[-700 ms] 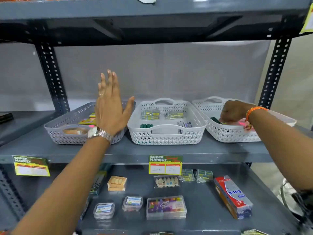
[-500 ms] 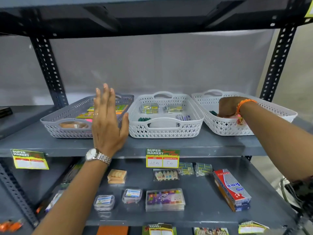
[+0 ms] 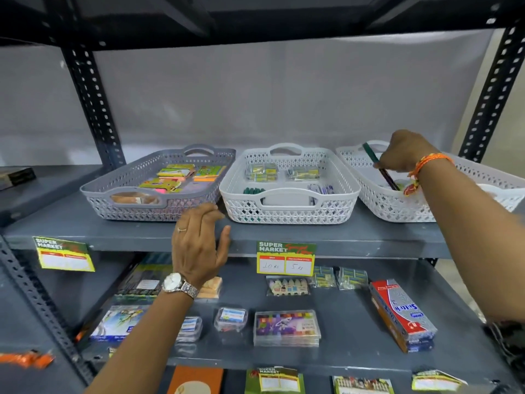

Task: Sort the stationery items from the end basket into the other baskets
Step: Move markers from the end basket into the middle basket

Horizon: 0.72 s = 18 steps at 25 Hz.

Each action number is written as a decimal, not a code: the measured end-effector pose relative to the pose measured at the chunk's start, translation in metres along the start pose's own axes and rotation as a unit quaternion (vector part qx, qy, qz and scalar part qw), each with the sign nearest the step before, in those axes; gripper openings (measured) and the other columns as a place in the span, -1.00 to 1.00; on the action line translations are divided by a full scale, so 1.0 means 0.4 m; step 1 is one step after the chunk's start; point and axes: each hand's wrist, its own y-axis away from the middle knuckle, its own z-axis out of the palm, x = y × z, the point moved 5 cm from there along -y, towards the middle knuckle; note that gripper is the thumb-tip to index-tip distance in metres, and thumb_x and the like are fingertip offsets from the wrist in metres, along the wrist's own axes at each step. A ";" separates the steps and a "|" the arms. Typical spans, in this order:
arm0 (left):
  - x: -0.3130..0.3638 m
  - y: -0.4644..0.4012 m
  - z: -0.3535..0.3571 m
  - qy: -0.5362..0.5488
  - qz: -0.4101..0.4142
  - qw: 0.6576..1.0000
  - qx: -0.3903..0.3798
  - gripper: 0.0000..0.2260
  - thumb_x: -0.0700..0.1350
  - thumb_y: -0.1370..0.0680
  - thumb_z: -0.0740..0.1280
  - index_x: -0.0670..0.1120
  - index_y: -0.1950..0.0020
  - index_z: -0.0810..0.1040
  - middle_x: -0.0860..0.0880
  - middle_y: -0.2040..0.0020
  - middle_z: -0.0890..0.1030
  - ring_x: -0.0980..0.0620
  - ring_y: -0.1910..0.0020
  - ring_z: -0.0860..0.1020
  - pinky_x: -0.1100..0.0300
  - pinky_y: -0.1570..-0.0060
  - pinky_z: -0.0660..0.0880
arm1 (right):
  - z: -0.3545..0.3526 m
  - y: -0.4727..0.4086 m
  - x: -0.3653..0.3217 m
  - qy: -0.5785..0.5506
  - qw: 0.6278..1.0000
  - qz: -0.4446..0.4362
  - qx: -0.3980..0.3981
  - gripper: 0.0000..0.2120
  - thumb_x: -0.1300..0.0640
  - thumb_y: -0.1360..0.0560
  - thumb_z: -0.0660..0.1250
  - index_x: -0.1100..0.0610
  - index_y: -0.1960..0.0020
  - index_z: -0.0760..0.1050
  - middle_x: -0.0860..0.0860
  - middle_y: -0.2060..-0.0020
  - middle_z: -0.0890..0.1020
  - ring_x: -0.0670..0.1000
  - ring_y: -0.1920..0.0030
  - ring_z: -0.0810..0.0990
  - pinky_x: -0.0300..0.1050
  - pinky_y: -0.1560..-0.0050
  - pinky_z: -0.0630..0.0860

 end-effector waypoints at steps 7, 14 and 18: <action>-0.015 0.007 0.021 -0.054 0.030 0.997 -0.050 -0.73 0.02 -0.65 0.17 -0.12 0.06 0.55 -0.12 0.07 0.61 -0.13 0.14 0.50 0.03 0.12 0.41 | -0.013 0.102 -0.214 -0.461 0.876 -0.127 0.062 -0.84 0.24 -0.47 0.45 0.12 0.27 0.56 0.17 0.20 0.66 0.00 0.26 0.61 -0.11 0.21 0.57; -0.025 0.035 0.028 -0.063 0.053 0.994 -0.072 -0.68 0.06 -0.64 0.16 -0.07 -0.07 0.65 -0.03 -0.02 0.68 -0.09 0.06 0.62 0.06 0.06 0.49 | 0.013 0.224 -0.336 -0.601 0.782 -0.162 0.033 -0.93 0.31 -0.46 0.45 0.21 0.18 0.59 0.12 0.27 0.68 -0.03 0.32 0.68 -0.16 0.20 0.67; -0.027 0.066 0.019 -0.086 0.047 0.993 -0.067 -0.65 0.09 -0.63 0.16 -0.04 -0.15 0.65 0.02 -0.11 0.69 -0.03 -0.02 0.61 0.07 -0.06 0.41 | 0.042 0.257 -0.343 -0.615 0.776 -0.142 0.000 -0.95 0.31 -0.45 0.46 0.23 0.17 0.61 0.13 0.26 0.70 -0.04 0.33 0.71 -0.20 0.25 0.66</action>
